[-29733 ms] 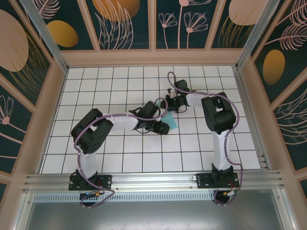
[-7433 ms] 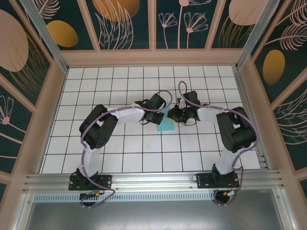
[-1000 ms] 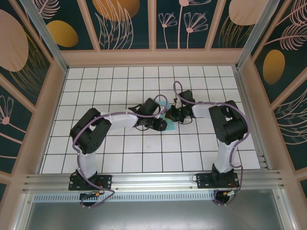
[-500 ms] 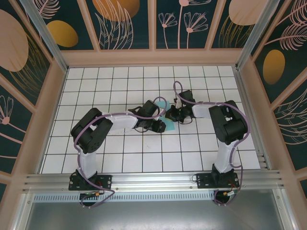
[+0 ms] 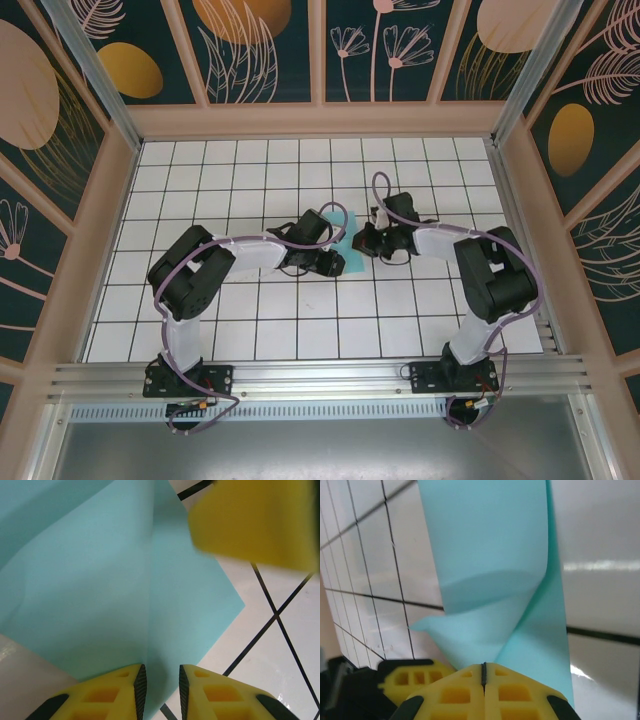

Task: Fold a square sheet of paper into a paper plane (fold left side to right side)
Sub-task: Fold the triangle a second time at the center of the table.

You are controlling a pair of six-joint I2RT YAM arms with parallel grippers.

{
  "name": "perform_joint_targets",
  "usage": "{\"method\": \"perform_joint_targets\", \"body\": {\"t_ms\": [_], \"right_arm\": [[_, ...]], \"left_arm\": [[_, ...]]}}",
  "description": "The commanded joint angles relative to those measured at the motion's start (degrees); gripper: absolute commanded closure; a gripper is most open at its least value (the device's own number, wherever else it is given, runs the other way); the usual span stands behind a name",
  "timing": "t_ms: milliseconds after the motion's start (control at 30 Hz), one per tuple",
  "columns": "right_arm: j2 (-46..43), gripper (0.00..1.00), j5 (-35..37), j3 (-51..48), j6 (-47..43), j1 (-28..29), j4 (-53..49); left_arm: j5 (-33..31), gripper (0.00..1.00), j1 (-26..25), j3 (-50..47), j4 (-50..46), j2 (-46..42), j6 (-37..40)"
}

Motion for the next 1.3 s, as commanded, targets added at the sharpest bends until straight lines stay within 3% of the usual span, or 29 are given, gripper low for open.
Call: {"method": "perform_joint_targets", "body": {"t_ms": [0, 733, 1267], "right_arm": [[0.15, 0.98, -1.63, -1.89, 2.37, 1.81, 3.65], [7.07, 0.97, -1.38, 4.22, 2.96, 3.47, 4.63], [10.17, 0.97, 8.63, 6.95, -2.2, 1.64, -3.55]], "left_arm": [[-1.55, 0.72, -0.71, -1.5, -2.6, 1.99, -0.32], [-1.99, 0.72, -0.81, -1.33, -2.59, 1.85, -0.44], [-4.01, 0.73, -0.81, -1.86, -3.31, 3.26, -0.96]]}}
